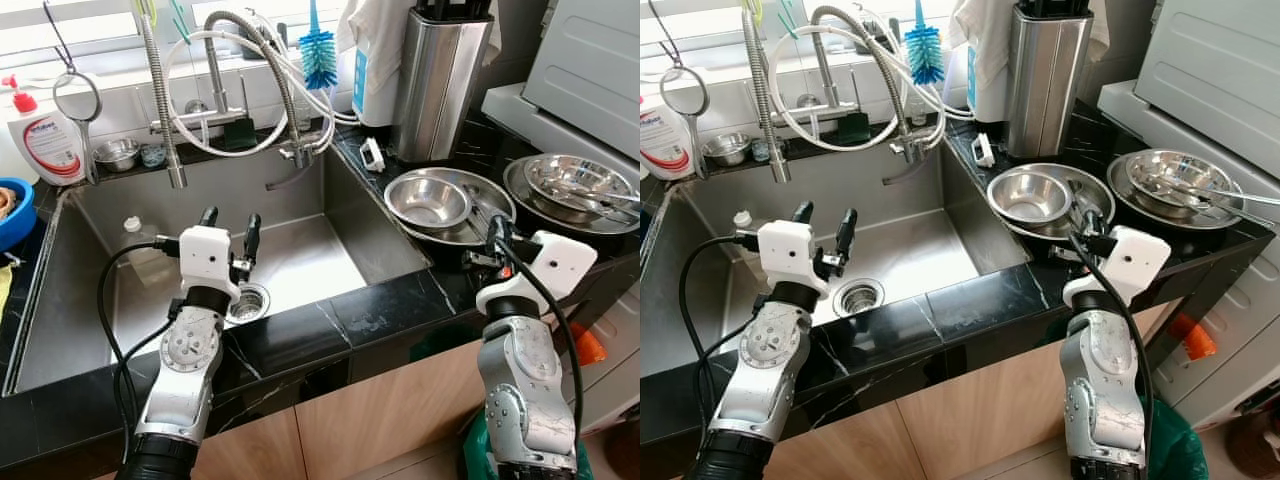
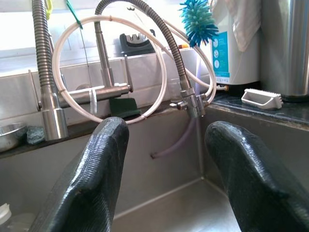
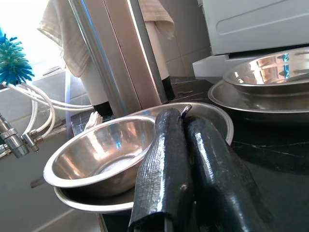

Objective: Kitchen organization

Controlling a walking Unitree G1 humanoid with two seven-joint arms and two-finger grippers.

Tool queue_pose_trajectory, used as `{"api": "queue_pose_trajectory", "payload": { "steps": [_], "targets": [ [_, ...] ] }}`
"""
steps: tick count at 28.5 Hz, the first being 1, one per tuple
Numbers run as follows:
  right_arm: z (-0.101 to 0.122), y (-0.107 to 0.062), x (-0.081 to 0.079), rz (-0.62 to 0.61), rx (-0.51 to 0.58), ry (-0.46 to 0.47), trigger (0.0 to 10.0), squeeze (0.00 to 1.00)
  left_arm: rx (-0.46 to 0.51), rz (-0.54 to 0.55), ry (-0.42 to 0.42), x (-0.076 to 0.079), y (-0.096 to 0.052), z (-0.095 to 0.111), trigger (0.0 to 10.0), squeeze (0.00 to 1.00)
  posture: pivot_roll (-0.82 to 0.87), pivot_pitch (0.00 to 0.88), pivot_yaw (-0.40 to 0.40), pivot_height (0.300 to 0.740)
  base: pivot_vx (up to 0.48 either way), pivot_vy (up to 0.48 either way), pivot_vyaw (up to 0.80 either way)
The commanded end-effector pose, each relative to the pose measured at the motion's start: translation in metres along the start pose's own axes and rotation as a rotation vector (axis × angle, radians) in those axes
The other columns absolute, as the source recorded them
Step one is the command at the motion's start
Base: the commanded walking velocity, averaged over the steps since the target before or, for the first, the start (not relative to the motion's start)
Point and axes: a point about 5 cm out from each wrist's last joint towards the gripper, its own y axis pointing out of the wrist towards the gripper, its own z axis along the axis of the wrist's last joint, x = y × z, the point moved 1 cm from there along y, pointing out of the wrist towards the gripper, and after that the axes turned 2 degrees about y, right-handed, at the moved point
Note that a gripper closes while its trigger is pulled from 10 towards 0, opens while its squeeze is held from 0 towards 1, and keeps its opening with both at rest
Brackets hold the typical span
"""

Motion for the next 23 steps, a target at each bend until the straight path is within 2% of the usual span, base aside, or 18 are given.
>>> {"api": "queue_pose_trajectory", "payload": {
  "steps": [1, 4, 5, 6, 7, 8, 11, 12, 13, 23],
  "targets": [
    [0.0146, 0.003, -0.005, 0.009, 0.059, 0.001, 10.0, 0.0, 0.018, -0.003, 0.015, -0.003, 0.0031, 0.0037, 10.0, 0.0, -0.13, 0.0, 0.059, 0.74, 0.0, 0.0, 0.0],
    [0.0142, 0.0028, -0.0044, 0.003, 0.058, 0.0, 10.0, 0.0, 0.017, -0.005, 0.014, -0.0025, 0.0028, 0.0034, 10.0, 0.0, -0.12, 0.0, 0.059, 0.74, 0.0, 0.0, 0.0],
    [0.0141, 0.0028, -0.0045, 0.003, 0.058, 0.003, 10.0, 0.08, 0.017, -0.005, 0.014, -0.0024, 0.0028, 0.0034, 10.0, 0.0, -0.13, 0.0, 0.059, 0.74, 0.0, 0.0, 0.0],
    [0.0141, 0.0028, -0.0047, 0.003, 0.059, 0.007, 10.0, 0.71, 0.017, -0.006, 0.013, -0.0021, 0.0029, 0.0033, 10.0, 0.0, -0.13, 0.0, 0.059, 0.74, 0.0, 0.0, 0.0],
    [0.0141, 0.0029, -0.0048, 0.003, 0.059, 0.009, 10.0, 0.71, 0.017, -0.007, 0.013, -0.002, 0.0029, 0.0032, 10.0, 0.0, -0.13, 0.0, 0.059, 0.74, 0.0, 0.0, 0.0],
    [0.0143, 0.0031, -0.0049, 0.002, 0.06, 0.009, 10.0, 1.0, 0.017, -0.007, 0.012, -0.0017, 0.0031, 0.0033, 10.0, 0.0, -0.12, 0.0, 0.06, 0.74, 0.0, 0.0, 0.0],
    [0.0144, 0.0037, -0.005, 0.0, 0.06, 0.006, 10.0, 1.0, 0.017, -0.009, 0.011, -0.0011, 0.0033, 0.003, 10.0, 0.0, -0.13, 0.0, 0.06, 0.74, 0.0, 0.0, 0.0],
    [0.0143, 0.0039, -0.0051, -0.001, 0.06, 0.004, 10.0, 0.71, 0.017, -0.009, 0.011, -0.001, 0.0034, 0.003, 10.0, 0.0, -0.12, 0.0, 0.059, 0.74, 0.0, 0.0, 0.0],
    [0.0142, 0.0041, -0.0055, -0.002, 0.06, 0.002, 10.0, 0.0, 0.017, -0.01, 0.01, -0.001, 0.0034, 0.0028, 10.0, 0.0, -0.12, 0.0, 0.059, 0.74, 0.0, 0.0, 0.0],
    [0.0153, 0.0054, -0.0059, -0.011, 0.064, 0.002, 10.0, 0.0, 0.018, -0.013, 0.013, -0.0007, 0.0042, 0.0031, 10.0, 0.0, -0.12, 0.0, 0.059, 0.74, 0.0, 0.0, 0.0]
  ]
}}
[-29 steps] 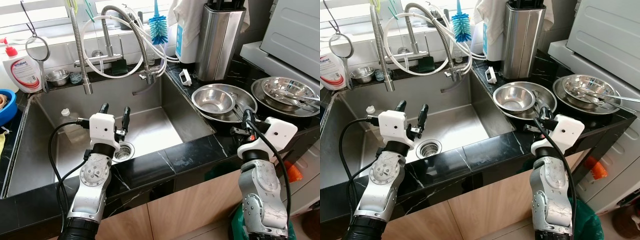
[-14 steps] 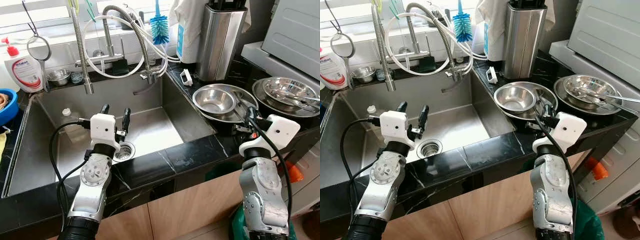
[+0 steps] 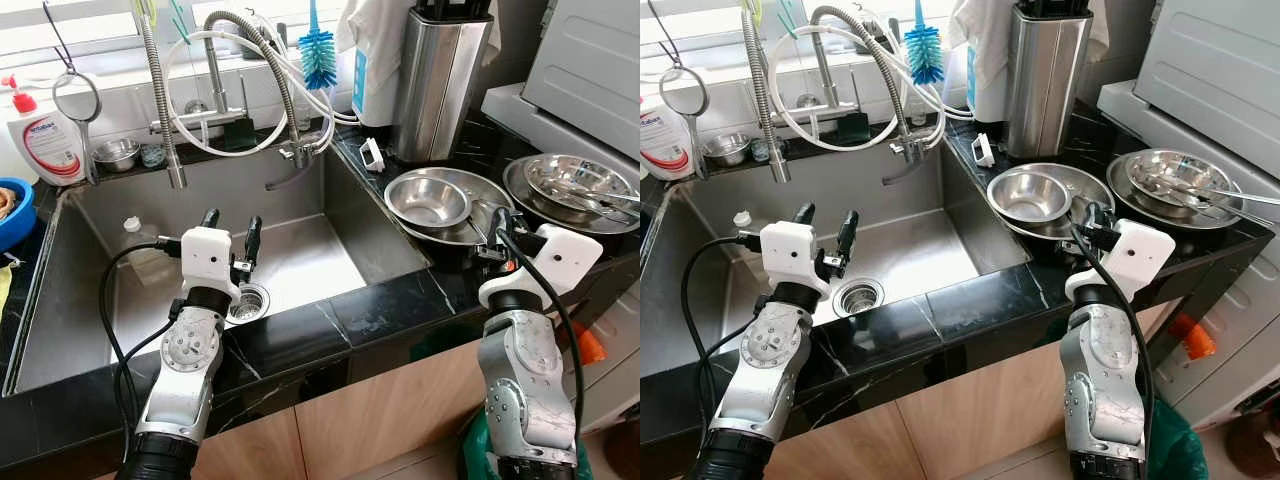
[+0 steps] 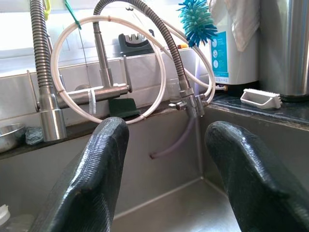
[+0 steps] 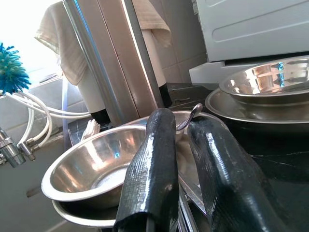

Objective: Kitchen organization

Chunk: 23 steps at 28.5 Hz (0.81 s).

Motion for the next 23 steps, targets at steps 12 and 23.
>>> {"api": "queue_pose_trajectory", "payload": {
  "steps": [12, 23],
  "targets": [
    [0.01, 0.0, 0.011, -0.11, 0.039, 0.035, 10.0, 0.0, 0.017, -0.012, 0.015, -0.001, 0.003, 0.003, 10.0, 0.0, -0.12, 0.0, 0.061, 0.74, 0.0, 0.0, 0.0],
    [0.01, -0.001, 0.027, -0.216, 0.032, 0.077, 10.0, 0.0, 0.019, -0.016, 0.014, 0.001, 0.004, 0.004, 10.0, 0.0, -0.13, 0.0, 0.063, 0.74, 0.0, 0.0, 0.0]
  ]
}}
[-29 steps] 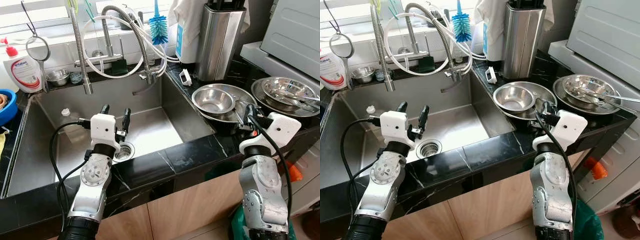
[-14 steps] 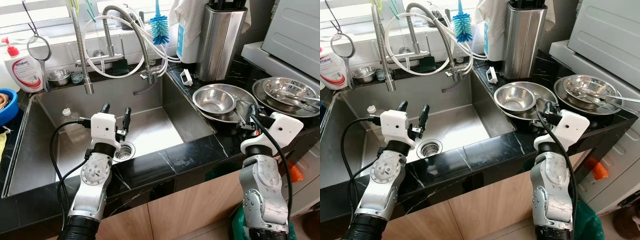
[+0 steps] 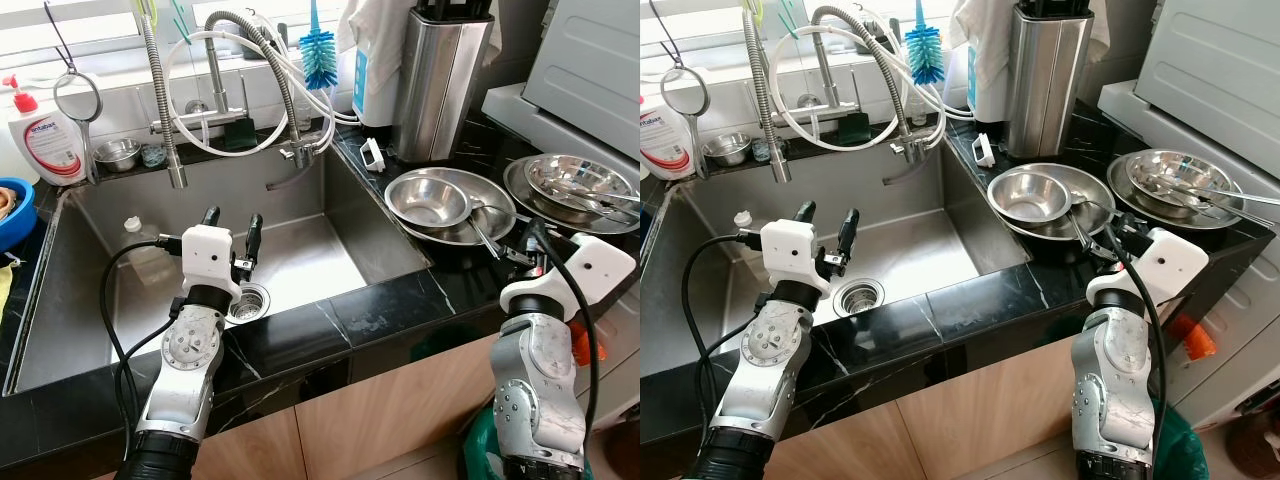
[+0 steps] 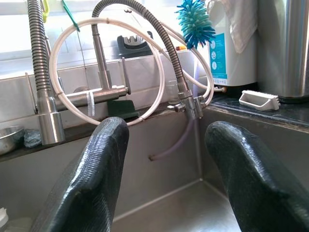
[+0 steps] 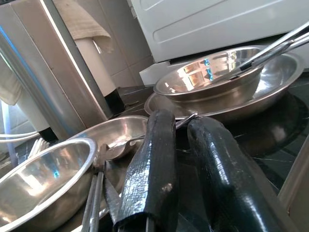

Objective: Kitchen organization

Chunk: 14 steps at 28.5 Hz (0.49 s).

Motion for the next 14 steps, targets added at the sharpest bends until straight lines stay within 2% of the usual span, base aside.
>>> {"api": "queue_pose_trajectory", "payload": {
  "steps": [1, 9, 13, 14],
  "targets": [
    [0.0078, 0.0005, -0.0022, 0.0, 0.022, 0.02, 10.0, 0.0, 0.014, -0.013, 0.013, 0.0003, 0.0027, 0.0026, 10.0, 0.0, -0.13, 0.0, 0.063, 0.74, 0.0, 0.0, 0.0],
    [0.0033, 0.0003, -0.0032, -0.001, -0.004, 0.021, 10.0, 0.0, 0.01, -0.012, 0.016, -0.0001, 0.002, 0.0018, 10.0, 0.0, -0.12, 0.0, 0.062, 0.74, 0.0, 0.0, 0.0],
    [0.0005, 0.0012, 0.0013, -0.032, -0.022, 0.057, 10.0, 0.0, 0.008, -0.014, 0.016, 0.0007, 0.0022, 0.0013, 10.0, 0.0, -0.12, 0.0, 0.062, 0.74, 0.0, 0.0, 0.0],
    [0.0, 0.0015, 0.0031, -0.045, -0.025, 0.071, 10.0, 0.21, 0.009, -0.015, 0.015, 0.001, 0.0024, 0.0014, 10.0, 0.0, -0.12, 0.0, 0.062, 0.74, 0.0, 0.0, 0.0]
  ]
}}
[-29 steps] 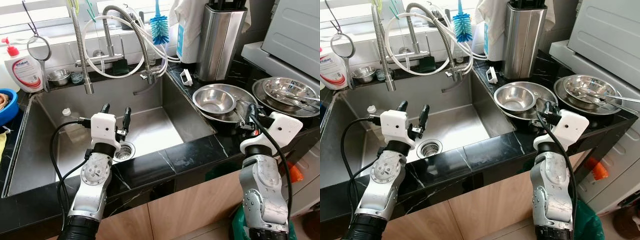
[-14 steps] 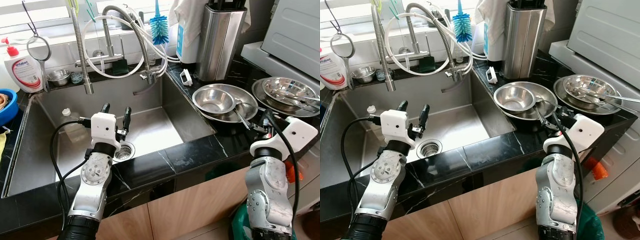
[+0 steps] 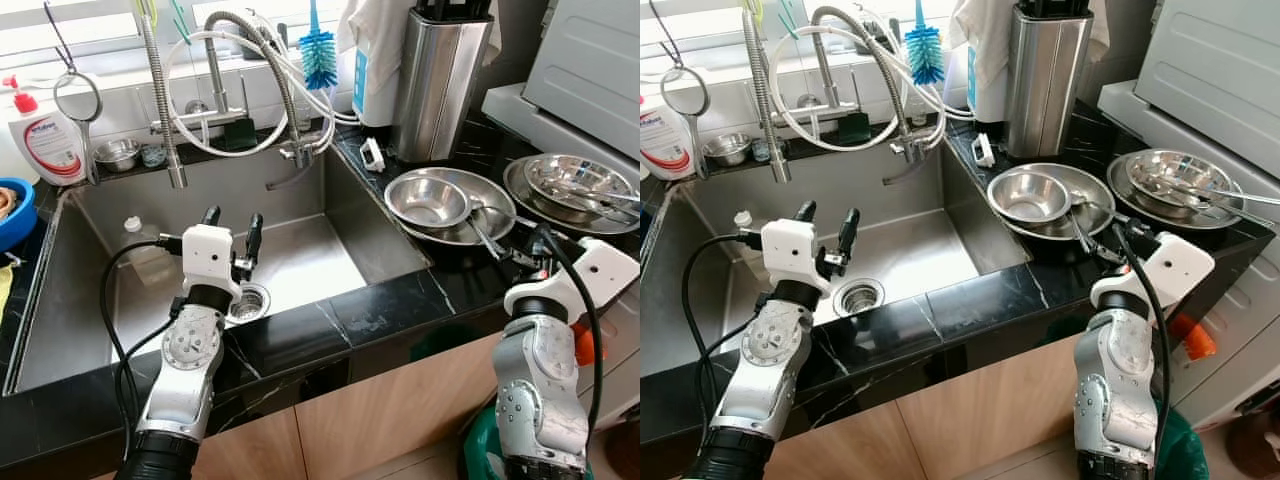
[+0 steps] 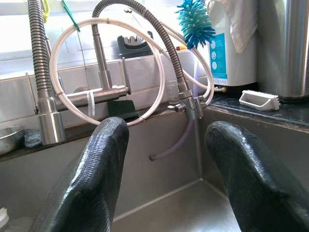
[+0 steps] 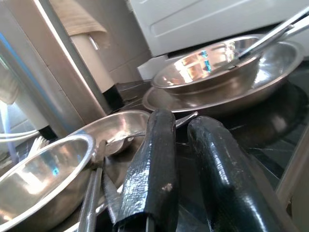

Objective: Kitchen organization

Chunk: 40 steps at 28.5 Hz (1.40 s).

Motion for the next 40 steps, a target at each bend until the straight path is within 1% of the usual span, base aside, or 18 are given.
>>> {"api": "queue_pose_trajectory", "payload": {
  "steps": [1, 3, 4, 7, 8, 9, 16, 17, 18, 21, 22, 23, 24, 35, 40],
  "targets": [
    [0.002, 0.002, 0.001, -0.026, -0.002, 0.039, 10.0, 0.91, 0.009, -0.013, 0.015, 0.001, 0.002, 0.001, 10.0, 0.0, -0.12, 0.0, 0.061, 0.74, 0.0, 0.0, 0.0],
    [0.002, 0.002, 0.003, -0.033, -0.003, 0.046, 10.0, 0.91, 0.009, -0.013, 0.016, 0.001, 0.002, 0.001, 10.0, 0.0, -0.12, 0.0, 0.061, 0.74, 0.0, 0.0, 0.0],
    [0.003, 0.002, 0.003, -0.036, -0.003, 0.046, 10.0, 0.98, 0.008, -0.013, 0.016, 0.001, 0.002, 0.001, 10.0, 0.0, -0.12, 0.0, 0.061, 0.74, 0.0, 0.0, 0.0],
    [0.003, 0.003, 0.004, -0.046, -0.003, 0.05, 10.0, 0.96, 0.008, -0.013, 0.016, 0.001, 0.002, 0.001, 10.0, 0.0, -0.12, 0.0, 0.061, 0.74, 0.0, 0.0, 0.0],
    [0.003, 0.003, 0.008, -0.072, -0.006, 0.057, 10.0, 0.06, 0.007, -0.012, 0.017, 0.0, 0.002, 0.001, 10.0, 0.0, -0.12, 0.0, 0.061, 0.74, 0.0, 0.0, 0.0],
    [0.003, 0.004, 0.009, -0.078, -0.007, 0.059, 10.0, 0.0, 0.006, -0.013, 0.017, 0.0, 0.001, 0.001, 10.0, 0.0, -0.12, 0.0, 0.061, 0.74, 0.0, 0.0, 0.0],
    [0.002, 0.003, 0.009, -0.085, -0.012, 0.077, 10.0, 0.0, 0.006, -0.013, 0.017, 0.0, 0.001, 0.001, 10.0, 0.0, -0.12, 0.0, 0.063, 0.74, 0.0, 0.0, 0.0],
    [0.002, 0.003, 0.01, -0.09, -0.011, 0.086, 10.0, 0.88, 0.006, -0.013, 0.017, 0.0, 0.001, 0.001, 10.0, 0.0, -0.12, 0.0, 0.063, 0.74, 0.0, 0.0, 0.0],
    [0.002, 0.003, 0.011, -0.097, -0.01, 0.094, 10.0, 1.0, 0.006, -0.013, 0.017, 0.0, 0.001, 0.001, 10.0, 0.0, -0.12, 0.0, 0.063, 0.74, 0.0, 0.0, 0.0],
    [0.003, 0.004, 0.013, -0.108, -0.01, 0.098, 10.0, 1.0, 0.006, -0.012, 0.017, 0.0, 0.001, 0.001, 10.0, 0.0, -0.12, 0.0, 0.062, 0.74, 0.0, 0.0, 0.0],
    [0.003, 0.005, 0.013, -0.114, -0.011, 0.104, 10.0, 0.83, 0.006, -0.013, 0.017, 0.0, 0.001, 0.001, 10.0, 0.0, -0.12, 0.0, 0.062, 0.74, 0.0, 0.0, 0.0],
    [0.003, 0.005, 0.014, -0.118, -0.011, 0.107, 10.0, 0.61, 0.006, -0.012, 0.017, 0.0, 0.001, 0.001, 10.0, 0.0, -0.12, 0.0, 0.062, 0.74, 0.0, 0.0, 0.0],
    [0.004, 0.006, 0.014, -0.121, -0.01, 0.107, 10.0, 0.0, 0.007, -0.012, 0.017, 0.0, 0.001, 0.001, 10.0, 0.0, -0.12, 0.0, 0.061, 0.74, 0.0, 0.0, 0.0],
    [0.006, 0.01, 0.013, -0.123, 0.001, 0.107, 10.0, 0.0, 0.004, -0.012, 0.018, 0.0, 0.0, 0.0, 10.0, 0.0, -0.12, 0.0, 0.063, 0.74, 0.0, 0.0, 0.0],
    [0.009, 0.019, 0.008, -0.111, 0.007, 0.117, 10.0, 0.0, 0.005, -0.01, 0.018, 0.0, 0.0, 0.001, 10.0, 0.0, -0.12, 0.0, 0.065, 0.74, 0.0, 0.0, 0.0]
  ]
}}
